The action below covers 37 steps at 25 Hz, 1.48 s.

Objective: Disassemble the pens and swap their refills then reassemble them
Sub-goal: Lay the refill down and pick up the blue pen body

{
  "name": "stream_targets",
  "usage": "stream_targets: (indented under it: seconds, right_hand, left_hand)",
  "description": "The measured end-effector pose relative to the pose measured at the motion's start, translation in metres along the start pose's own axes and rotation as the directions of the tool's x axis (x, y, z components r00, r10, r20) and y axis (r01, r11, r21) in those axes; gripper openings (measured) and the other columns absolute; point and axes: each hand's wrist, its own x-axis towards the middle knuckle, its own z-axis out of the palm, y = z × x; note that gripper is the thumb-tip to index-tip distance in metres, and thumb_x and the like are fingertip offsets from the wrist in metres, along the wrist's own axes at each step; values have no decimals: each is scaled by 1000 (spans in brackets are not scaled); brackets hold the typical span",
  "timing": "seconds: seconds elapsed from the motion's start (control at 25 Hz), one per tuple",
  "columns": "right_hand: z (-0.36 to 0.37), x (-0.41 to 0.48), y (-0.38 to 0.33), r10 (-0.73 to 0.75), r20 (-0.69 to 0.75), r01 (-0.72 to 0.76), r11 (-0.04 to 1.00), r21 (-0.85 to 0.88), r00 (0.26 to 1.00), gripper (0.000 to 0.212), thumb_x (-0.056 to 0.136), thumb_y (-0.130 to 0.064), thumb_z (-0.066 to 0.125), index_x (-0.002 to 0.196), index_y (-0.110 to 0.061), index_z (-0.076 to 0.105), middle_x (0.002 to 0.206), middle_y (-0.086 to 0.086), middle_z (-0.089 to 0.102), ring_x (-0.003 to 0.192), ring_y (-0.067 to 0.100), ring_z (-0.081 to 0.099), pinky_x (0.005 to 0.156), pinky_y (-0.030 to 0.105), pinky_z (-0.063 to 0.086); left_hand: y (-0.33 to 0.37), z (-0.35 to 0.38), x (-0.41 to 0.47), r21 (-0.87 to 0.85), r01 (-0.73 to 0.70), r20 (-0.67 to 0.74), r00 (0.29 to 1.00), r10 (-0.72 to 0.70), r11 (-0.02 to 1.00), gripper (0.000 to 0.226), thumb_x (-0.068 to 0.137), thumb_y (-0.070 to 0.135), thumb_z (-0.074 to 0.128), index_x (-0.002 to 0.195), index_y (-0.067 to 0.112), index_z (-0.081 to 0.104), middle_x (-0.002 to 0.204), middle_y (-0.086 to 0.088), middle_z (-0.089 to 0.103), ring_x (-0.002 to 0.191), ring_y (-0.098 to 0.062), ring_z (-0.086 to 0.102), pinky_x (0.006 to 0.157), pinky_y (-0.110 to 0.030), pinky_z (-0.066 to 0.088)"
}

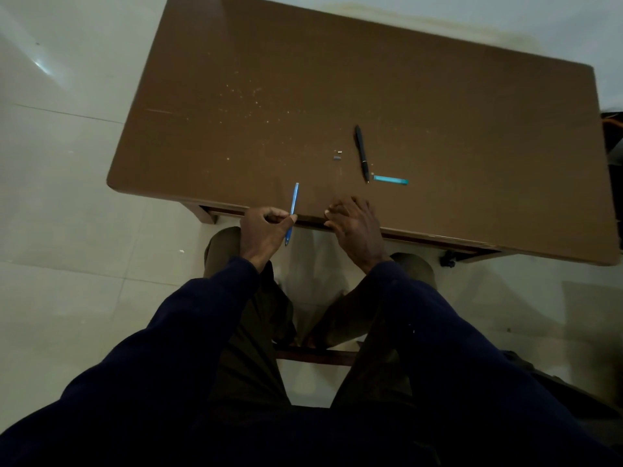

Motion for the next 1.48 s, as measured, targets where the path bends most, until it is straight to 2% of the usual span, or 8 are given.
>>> stream_targets:
  seconds: [0.24, 0.44, 0.84, 1.04, 1.12, 1.2, 1.32, 1.48]
  right_hand:
    - [0, -2, -3, -13, -123, 20, 998, 55, 992, 8, 93, -15, 71, 94, -9, 77, 105, 8, 70, 100, 29, 59, 89, 37, 40]
    - [1, 1, -1, -4, -92, 12, 995, 96, 996, 9, 93, -15, 71, 94, -8, 76, 101, 9, 71, 96, 28, 60, 83, 42, 48]
    - [3, -1, 5, -94, -132, 104, 992, 70, 987, 9, 96, -15, 69, 97, -8, 75, 106, 12, 72, 99, 29, 62, 88, 44, 49]
    - [-16, 17, -4, 68, -230, -6, 965, 262, 971, 8, 92, -16, 73, 97, -10, 74, 102, 7, 67, 96, 21, 61, 84, 31, 50]
    - [-26, 25, -10, 226, -246, -102, 896, 431, 943, 8, 91, -18, 75, 97, -13, 74, 99, 0, 66, 91, 13, 61, 81, 18, 49]
    - [-37, 28, -16, 353, -242, -147, 787, 599, 904, 7, 91, -18, 76, 95, -12, 73, 95, -1, 68, 86, 8, 64, 78, 15, 50]
    - [-55, 27, -23, 465, -200, -136, 594, 793, 863, 6, 92, -14, 74, 97, -10, 73, 91, -1, 73, 85, 6, 70, 79, 22, 56]
    - [-88, 23, -32, 507, -110, -72, 325, 943, 855, 11, 95, -8, 72, 102, 0, 72, 88, 12, 74, 76, 18, 68, 74, 30, 60]
  left_hand:
    - [1, 0, 1, 2, -7, -14, 1000, 7, 1000, 9, 85, 18, 81, 91, 13, 77, 82, 2, 74, 71, -5, 70, 62, -12, 54]
    - [0, 2, 2, 13, -7, -9, 1000, 7, 1000, 11, 86, 18, 80, 93, 11, 76, 84, 1, 75, 73, -6, 70, 64, -14, 55]
    - [3, 4, 2, 1, 0, -8, 1000, 0, 1000, 13, 86, 18, 79, 95, 8, 77, 86, -4, 76, 75, -10, 71, 66, -17, 56]
    - [11, 2, 2, -29, -44, -25, 999, 43, 999, 16, 86, 19, 80, 96, 8, 77, 87, -3, 76, 75, -8, 70, 64, -12, 55]
    - [16, 2, 2, -52, -76, -18, 997, 75, 996, 16, 85, 19, 81, 96, 9, 77, 87, -1, 75, 74, -4, 70, 64, -12, 55]
    - [22, 2, 0, -76, -107, -12, 994, 106, 991, 15, 83, 18, 83, 95, 10, 77, 85, 1, 75, 71, 1, 70, 63, -12, 54]
    - [33, 2, -6, -123, -148, -16, 989, 147, 981, 14, 82, 18, 84, 92, 13, 78, 83, 4, 76, 72, 0, 72, 62, -13, 54]
    - [49, -3, -16, -201, -189, -4, 981, 192, 961, 11, 81, 18, 84, 89, 20, 77, 84, 6, 77, 77, -8, 74, 67, -22, 61]
